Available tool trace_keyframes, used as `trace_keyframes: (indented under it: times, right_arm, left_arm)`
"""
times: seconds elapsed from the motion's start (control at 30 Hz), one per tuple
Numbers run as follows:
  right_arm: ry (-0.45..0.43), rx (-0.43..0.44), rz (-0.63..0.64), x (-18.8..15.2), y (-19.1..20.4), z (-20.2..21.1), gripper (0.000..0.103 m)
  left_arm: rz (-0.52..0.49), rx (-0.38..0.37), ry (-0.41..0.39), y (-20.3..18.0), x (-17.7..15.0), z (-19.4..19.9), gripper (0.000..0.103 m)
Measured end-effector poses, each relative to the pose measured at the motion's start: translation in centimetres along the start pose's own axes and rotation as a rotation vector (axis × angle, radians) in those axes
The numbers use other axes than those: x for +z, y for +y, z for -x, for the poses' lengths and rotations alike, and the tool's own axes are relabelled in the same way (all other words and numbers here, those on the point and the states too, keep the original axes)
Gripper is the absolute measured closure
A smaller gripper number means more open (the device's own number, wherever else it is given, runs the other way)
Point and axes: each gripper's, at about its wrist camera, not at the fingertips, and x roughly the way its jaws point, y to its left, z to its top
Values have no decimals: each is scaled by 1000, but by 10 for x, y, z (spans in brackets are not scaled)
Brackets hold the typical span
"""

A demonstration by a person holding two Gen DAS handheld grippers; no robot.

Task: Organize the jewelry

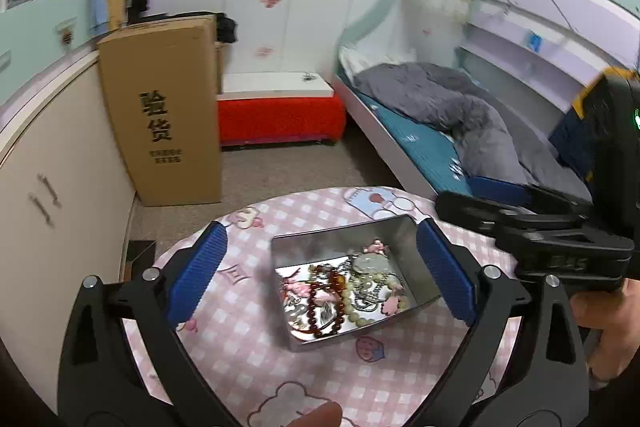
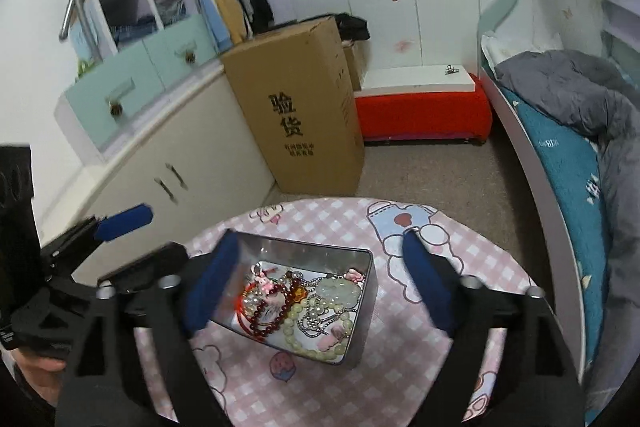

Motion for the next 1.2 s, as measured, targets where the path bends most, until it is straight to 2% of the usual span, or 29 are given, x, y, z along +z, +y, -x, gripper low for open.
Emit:
trace_keyframes:
  times: [0.03, 0.17, 0.33, 0.57, 0.93, 1.2]
  right_arm:
    - [-18, -17, -14, -1, -1, 7, 7]
    - [-36, -40, -52, 0, -2, 26, 7]
    - [-86, -48, -85, -3, 5, 59, 7]
    - [-156, -60, -43, -17, 34, 113, 7]
    - [-241, -163, -2, -77, 73, 186, 7]
    - [-338, -245, 36, -118, 103, 232, 7]
  left_arm:
    - [10, 11, 3, 2, -1, 3, 9]
    - [34, 55, -14, 6, -6, 25, 9]
    - [24, 99, -78, -3, -13, 69, 8]
    - [8, 163, -175, -12, -25, 129, 7]
    - [-57, 283, -317, -49, -75, 215, 6]
    - [-61, 285, -383, -74, -108, 271, 6]
